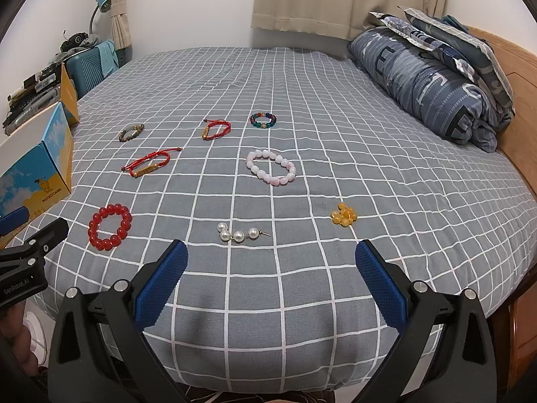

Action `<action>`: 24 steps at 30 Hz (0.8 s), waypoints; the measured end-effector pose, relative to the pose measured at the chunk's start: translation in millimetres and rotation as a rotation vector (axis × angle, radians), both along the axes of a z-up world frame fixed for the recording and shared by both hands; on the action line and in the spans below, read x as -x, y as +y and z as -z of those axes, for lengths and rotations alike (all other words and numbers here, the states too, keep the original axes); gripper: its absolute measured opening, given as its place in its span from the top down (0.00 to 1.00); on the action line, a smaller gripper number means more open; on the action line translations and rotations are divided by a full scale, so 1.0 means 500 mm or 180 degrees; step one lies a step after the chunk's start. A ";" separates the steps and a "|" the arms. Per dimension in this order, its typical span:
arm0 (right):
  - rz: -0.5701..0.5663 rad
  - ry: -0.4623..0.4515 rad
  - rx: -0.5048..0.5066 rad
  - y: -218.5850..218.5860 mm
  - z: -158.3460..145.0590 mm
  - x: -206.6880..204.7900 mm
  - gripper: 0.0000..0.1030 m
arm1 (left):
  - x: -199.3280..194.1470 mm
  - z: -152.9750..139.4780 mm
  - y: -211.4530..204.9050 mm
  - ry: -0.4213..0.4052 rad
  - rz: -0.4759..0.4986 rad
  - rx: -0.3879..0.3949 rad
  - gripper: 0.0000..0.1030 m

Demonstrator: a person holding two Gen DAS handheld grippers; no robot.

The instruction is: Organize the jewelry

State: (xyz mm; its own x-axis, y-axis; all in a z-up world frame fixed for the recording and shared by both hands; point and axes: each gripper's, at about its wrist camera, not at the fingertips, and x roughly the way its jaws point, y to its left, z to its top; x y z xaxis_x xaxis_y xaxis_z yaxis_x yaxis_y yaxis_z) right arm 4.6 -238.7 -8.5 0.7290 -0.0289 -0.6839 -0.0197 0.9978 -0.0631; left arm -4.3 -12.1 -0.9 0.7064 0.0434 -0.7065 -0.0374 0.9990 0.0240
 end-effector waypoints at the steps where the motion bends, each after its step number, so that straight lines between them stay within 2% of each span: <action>1: -0.0001 0.0001 -0.0003 0.000 0.000 0.000 0.07 | 0.000 0.000 0.000 0.0001 -0.0004 0.0006 0.06; 24: 0.0029 -0.0010 -0.0020 -0.022 -0.003 -0.005 0.07 | 0.000 -0.004 -0.011 0.0009 -0.0002 -0.0012 0.05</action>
